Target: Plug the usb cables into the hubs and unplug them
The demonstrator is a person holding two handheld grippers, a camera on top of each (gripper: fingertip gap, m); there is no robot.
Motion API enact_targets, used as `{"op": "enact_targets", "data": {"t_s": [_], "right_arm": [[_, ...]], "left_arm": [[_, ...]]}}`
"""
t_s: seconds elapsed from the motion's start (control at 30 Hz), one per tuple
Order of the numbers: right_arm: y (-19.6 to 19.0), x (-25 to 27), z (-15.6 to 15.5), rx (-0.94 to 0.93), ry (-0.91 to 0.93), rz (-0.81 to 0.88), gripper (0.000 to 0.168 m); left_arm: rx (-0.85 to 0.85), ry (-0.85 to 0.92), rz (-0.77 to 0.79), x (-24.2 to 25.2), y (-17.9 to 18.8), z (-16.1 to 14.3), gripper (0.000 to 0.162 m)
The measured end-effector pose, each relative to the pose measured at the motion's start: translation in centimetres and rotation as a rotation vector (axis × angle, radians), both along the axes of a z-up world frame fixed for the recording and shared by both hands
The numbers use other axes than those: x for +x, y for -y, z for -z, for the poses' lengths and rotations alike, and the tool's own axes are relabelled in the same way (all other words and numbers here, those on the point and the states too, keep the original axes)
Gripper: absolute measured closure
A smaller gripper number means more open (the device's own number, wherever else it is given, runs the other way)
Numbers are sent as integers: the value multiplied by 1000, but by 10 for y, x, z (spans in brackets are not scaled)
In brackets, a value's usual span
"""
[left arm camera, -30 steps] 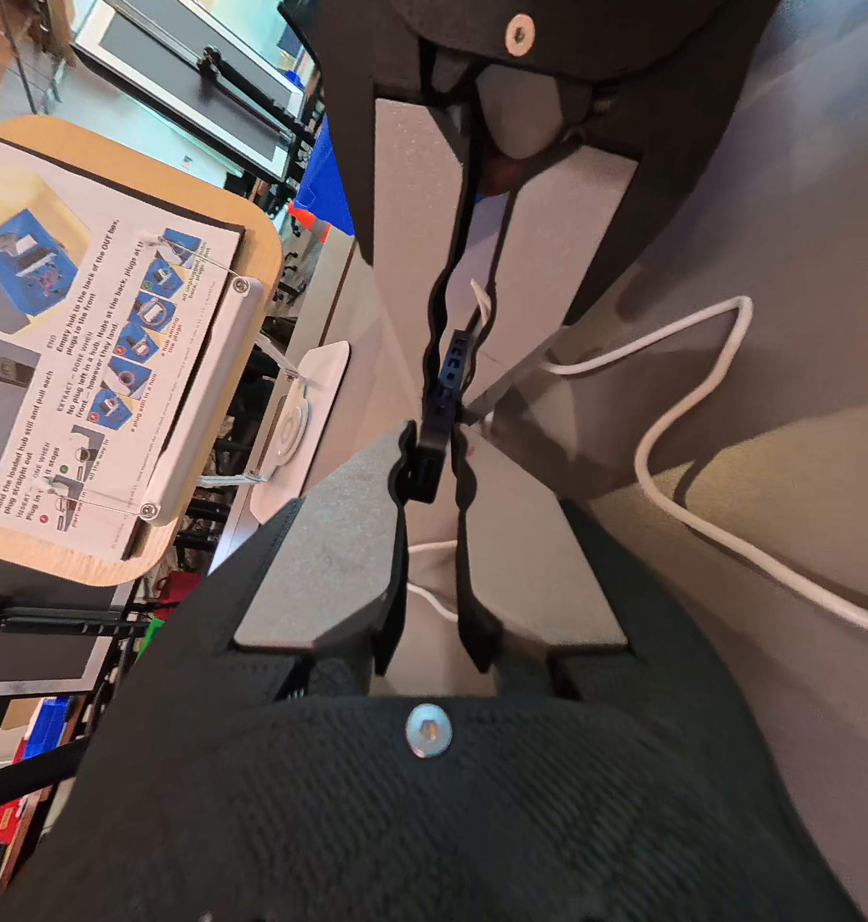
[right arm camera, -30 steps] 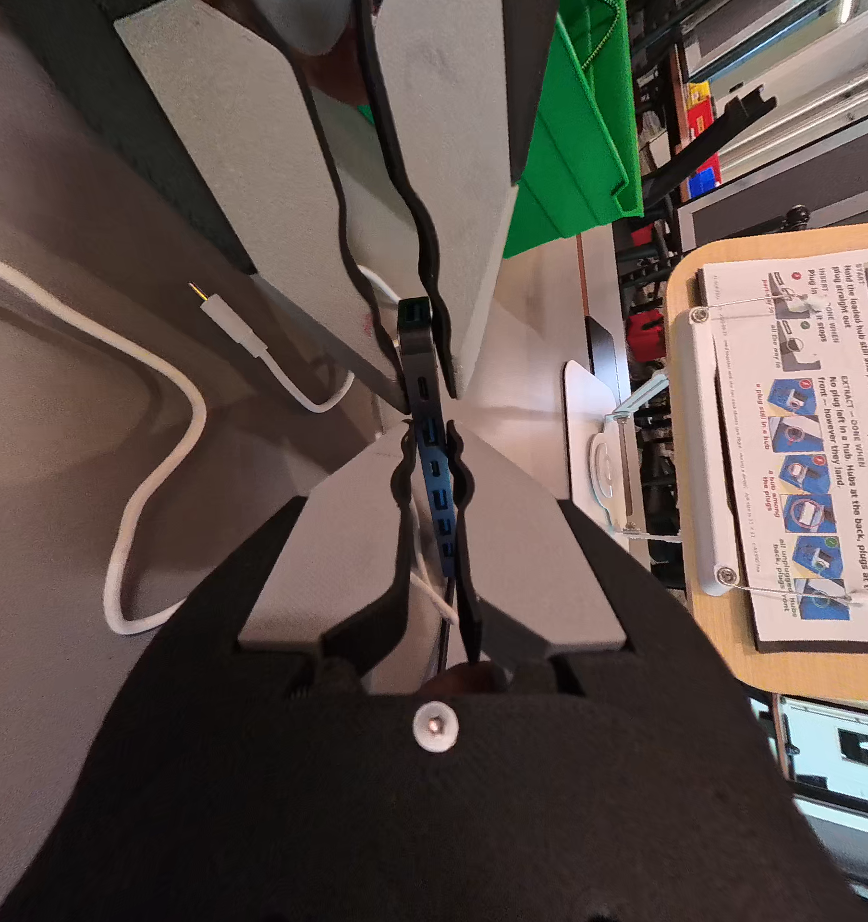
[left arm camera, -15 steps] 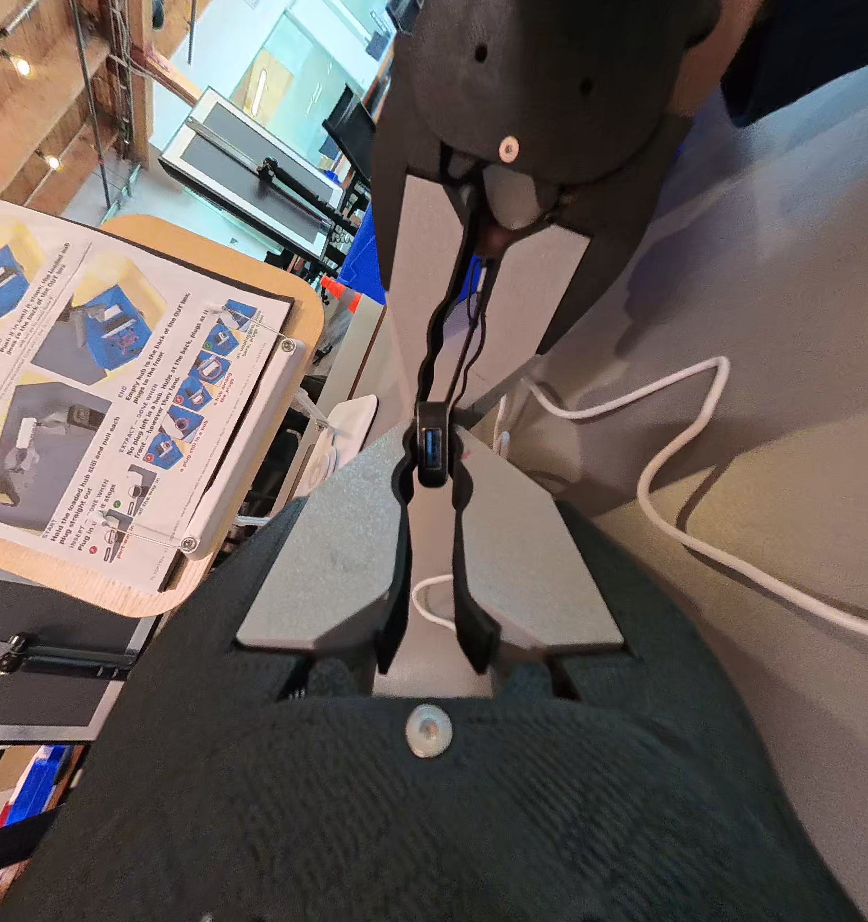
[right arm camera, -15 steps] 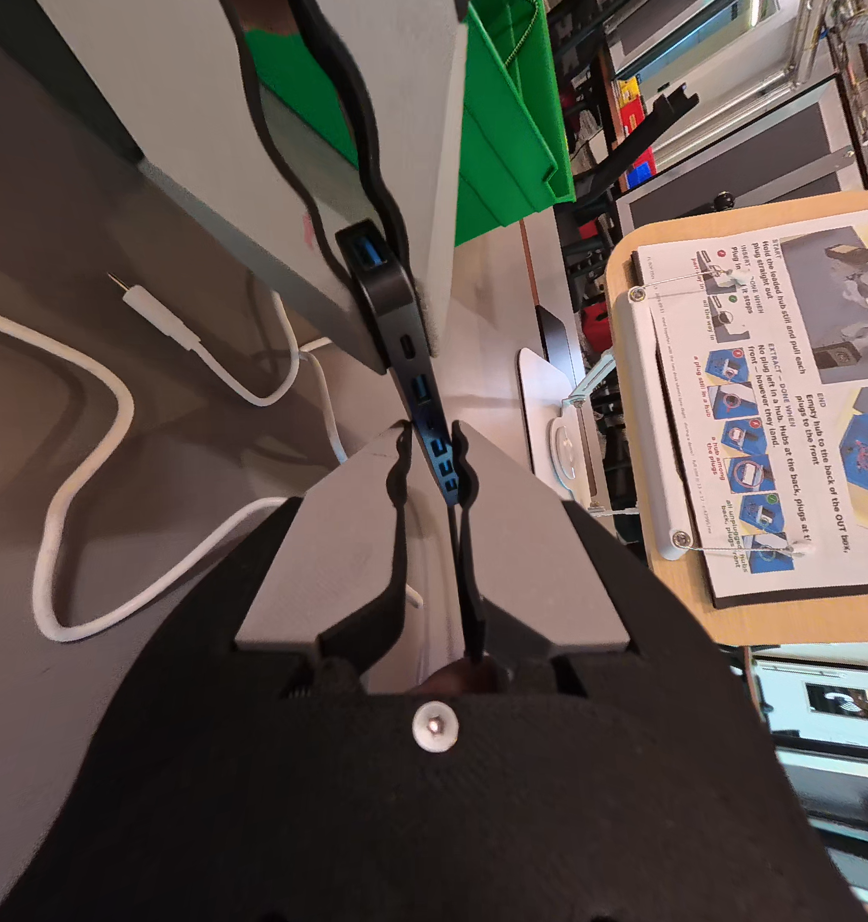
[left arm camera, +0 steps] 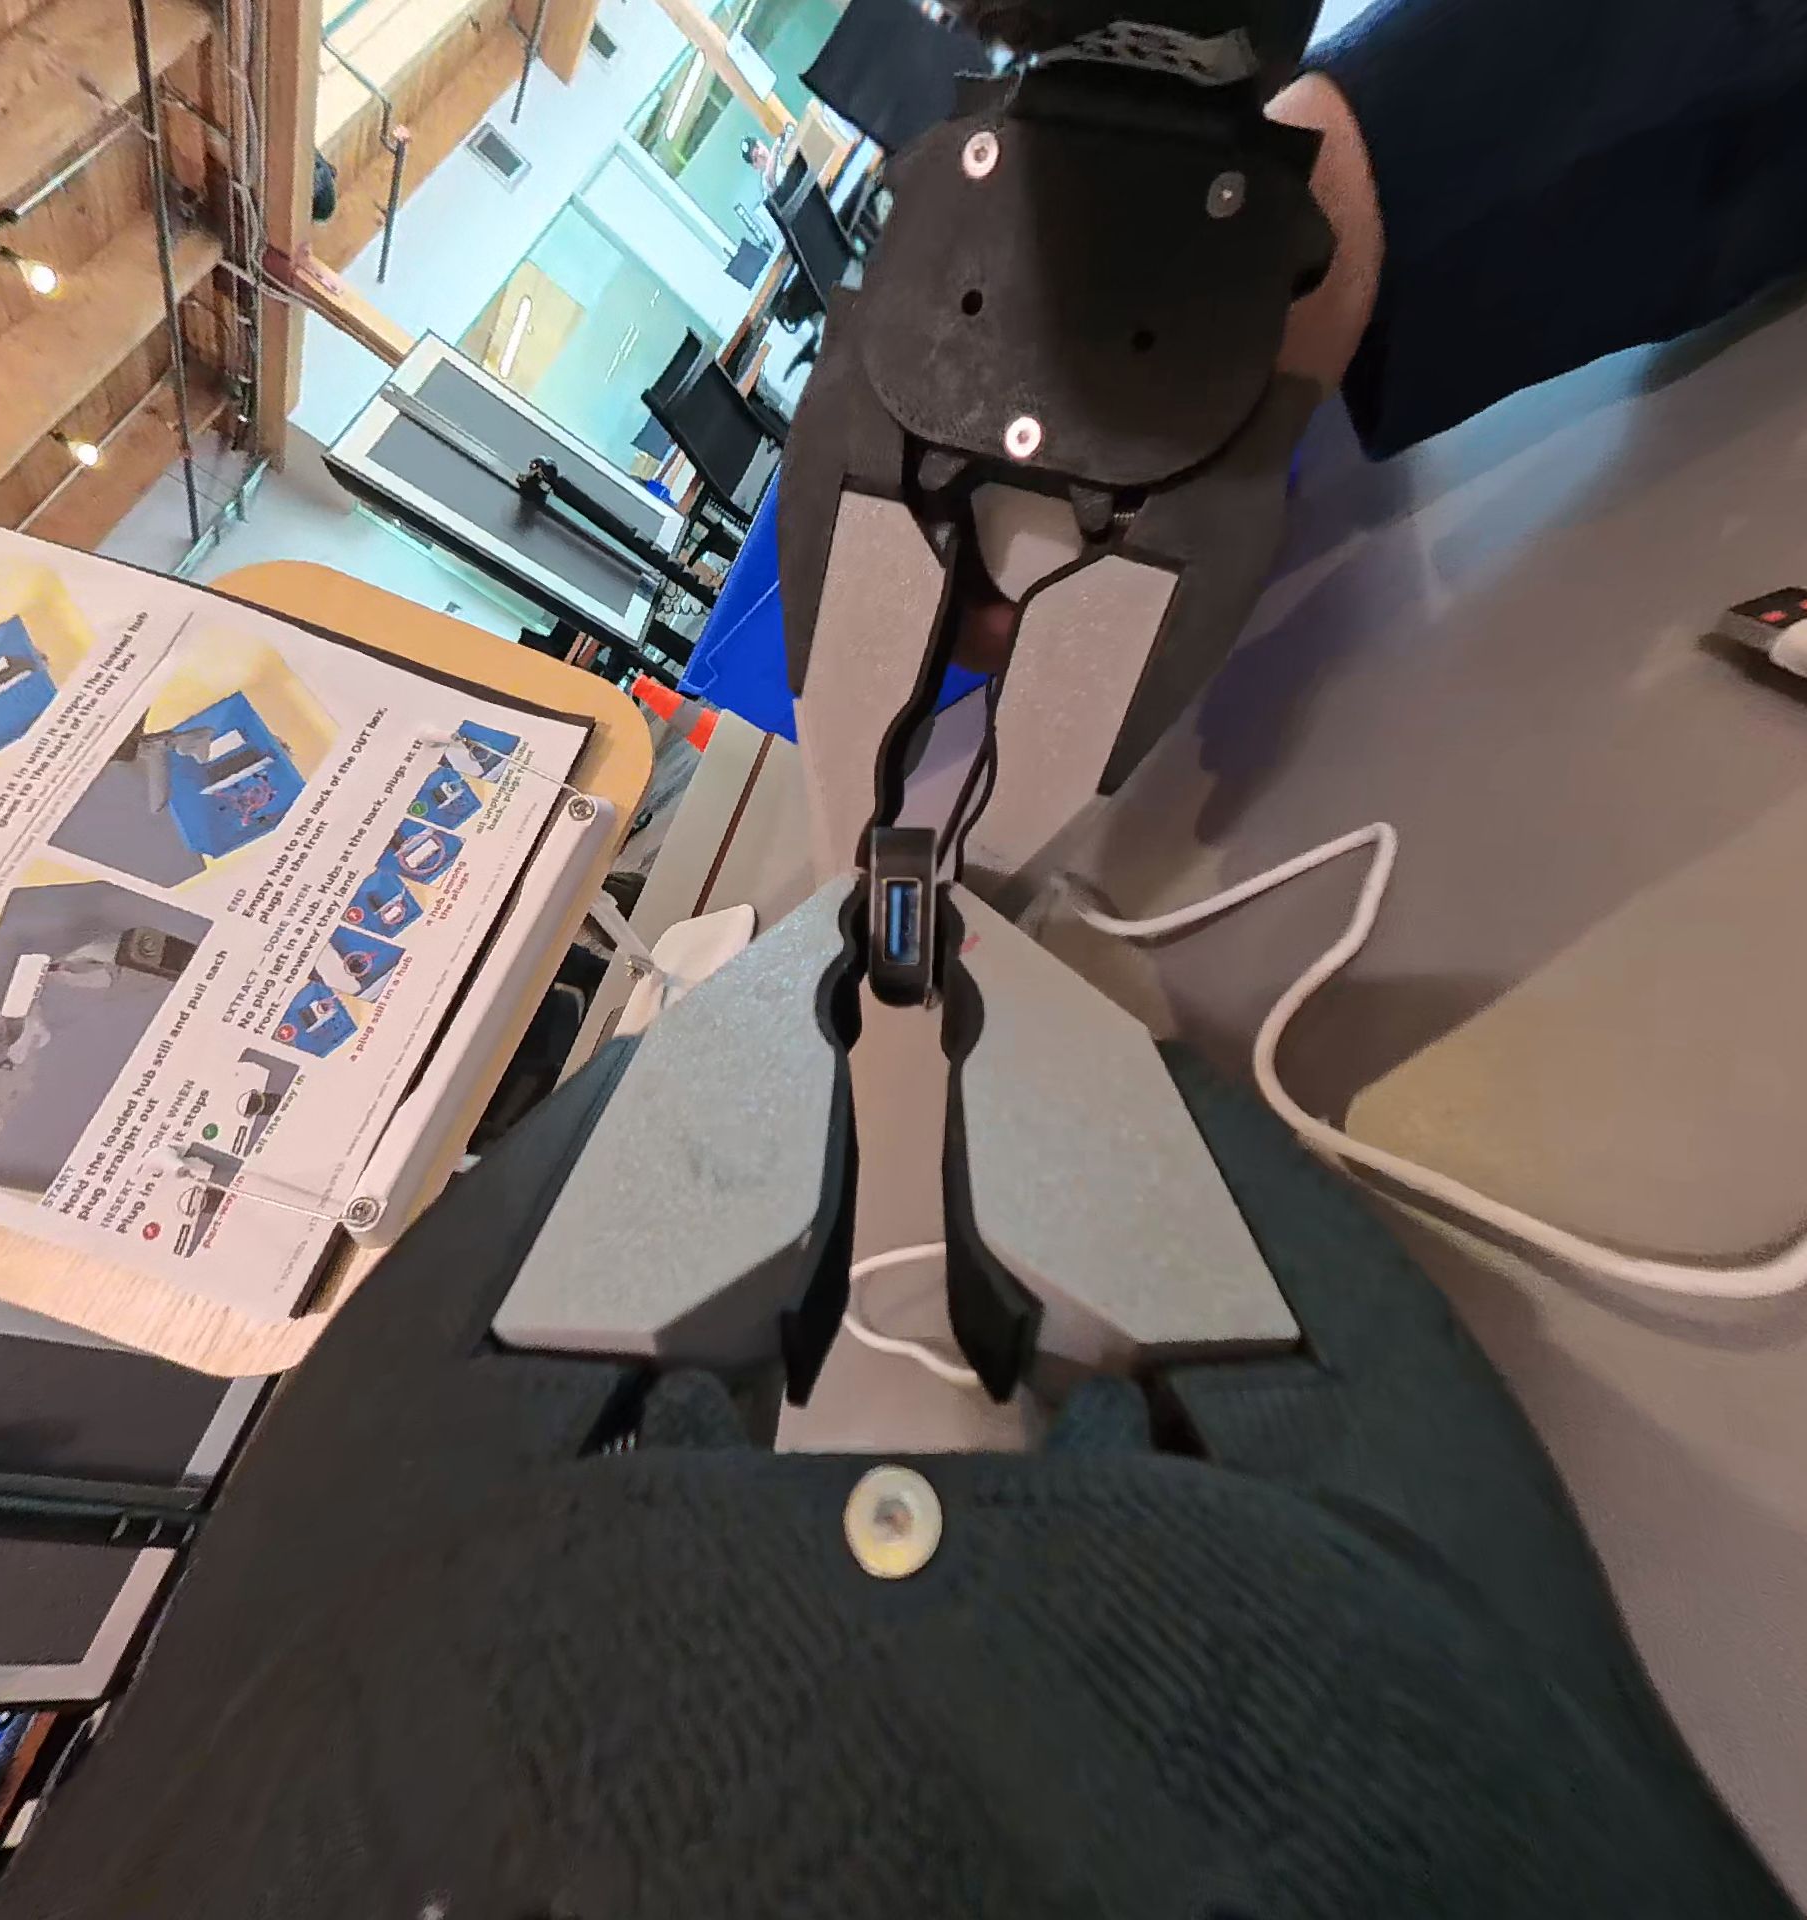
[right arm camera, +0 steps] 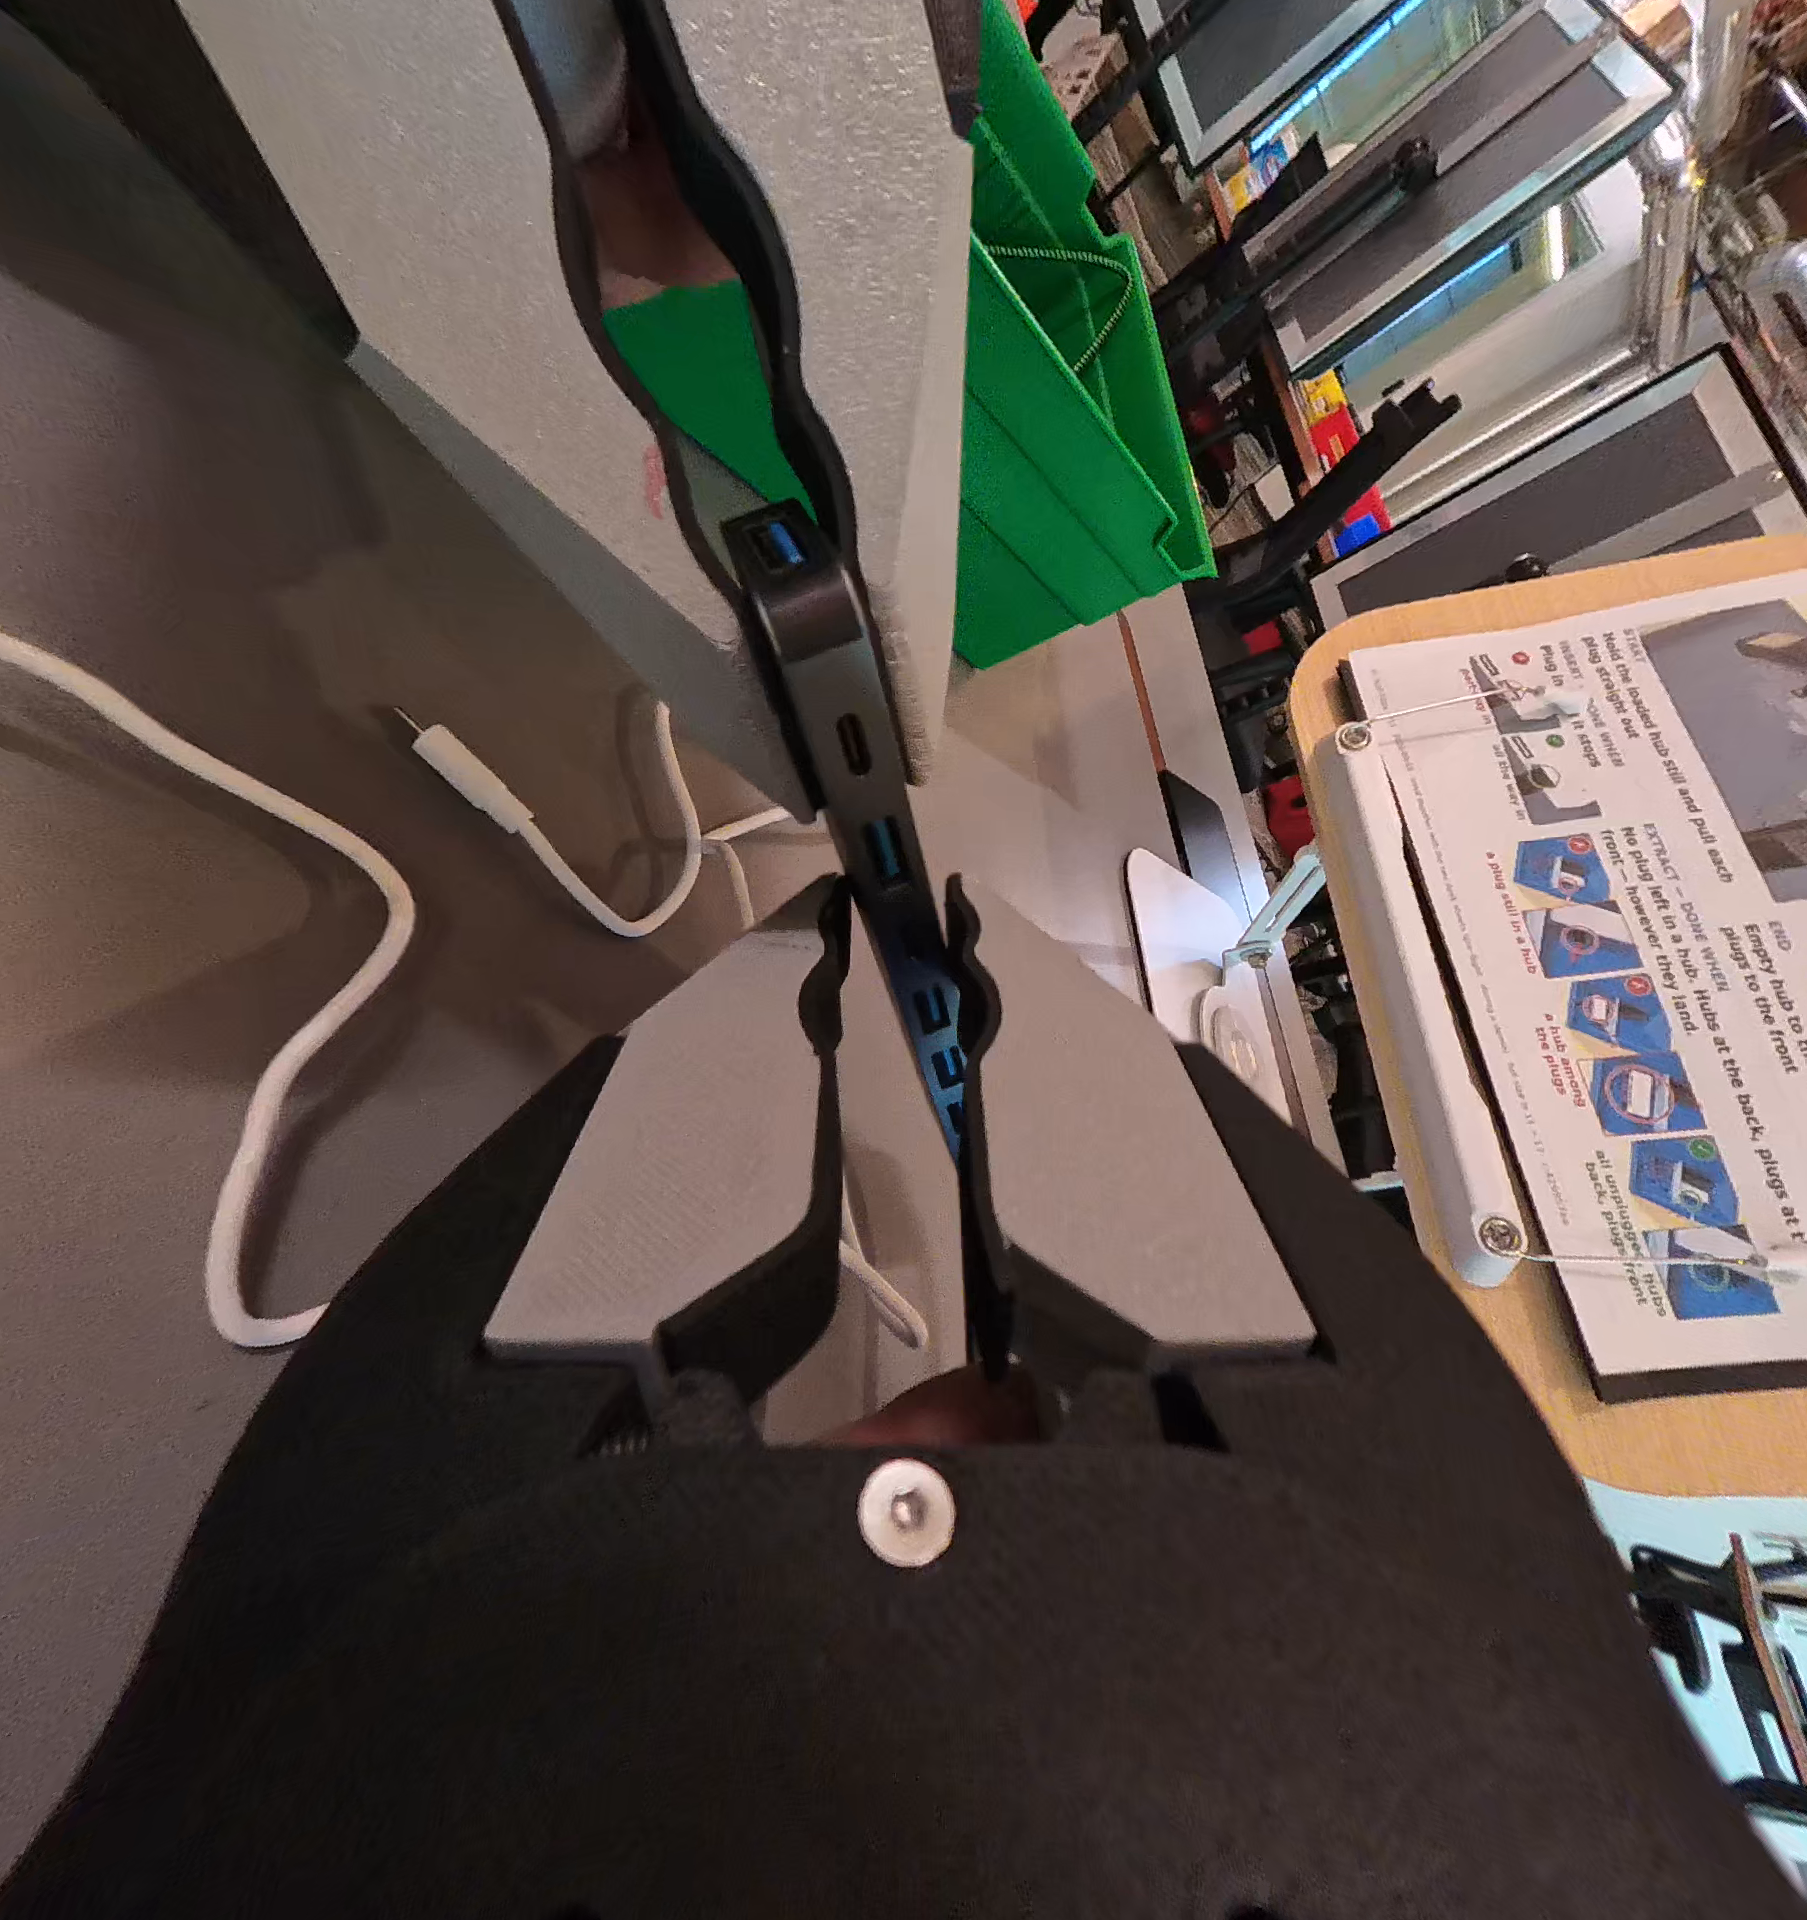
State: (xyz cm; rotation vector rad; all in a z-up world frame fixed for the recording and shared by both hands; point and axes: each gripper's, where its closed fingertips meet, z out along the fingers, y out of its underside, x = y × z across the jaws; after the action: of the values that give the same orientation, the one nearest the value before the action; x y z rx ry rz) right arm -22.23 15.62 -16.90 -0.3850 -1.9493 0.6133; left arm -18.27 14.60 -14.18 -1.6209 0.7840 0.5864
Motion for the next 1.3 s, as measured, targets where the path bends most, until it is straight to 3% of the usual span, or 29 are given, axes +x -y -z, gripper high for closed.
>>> {"op": "enact_targets", "data": {"t_s": [0.23,0.57,0.8,1.07,1.3], "right_arm": [[-15,-4,11,42,44,73,154],[-15,-5,19,137,51,93,160],[-14,-4,12,122,27,84,159],[-18,-5,-5,25,-15,103,157],[-19,-7,-2,7,7,118,157]], "left_arm": [[-51,41,-42,-11,3,8,155],[14,17,-64,-10,-1,10,148],[-27,39,-46,-12,2,8,151],[-82,10,-213,-46,8,15,152],[-95,95,-250,-54,6,19,150]]}}
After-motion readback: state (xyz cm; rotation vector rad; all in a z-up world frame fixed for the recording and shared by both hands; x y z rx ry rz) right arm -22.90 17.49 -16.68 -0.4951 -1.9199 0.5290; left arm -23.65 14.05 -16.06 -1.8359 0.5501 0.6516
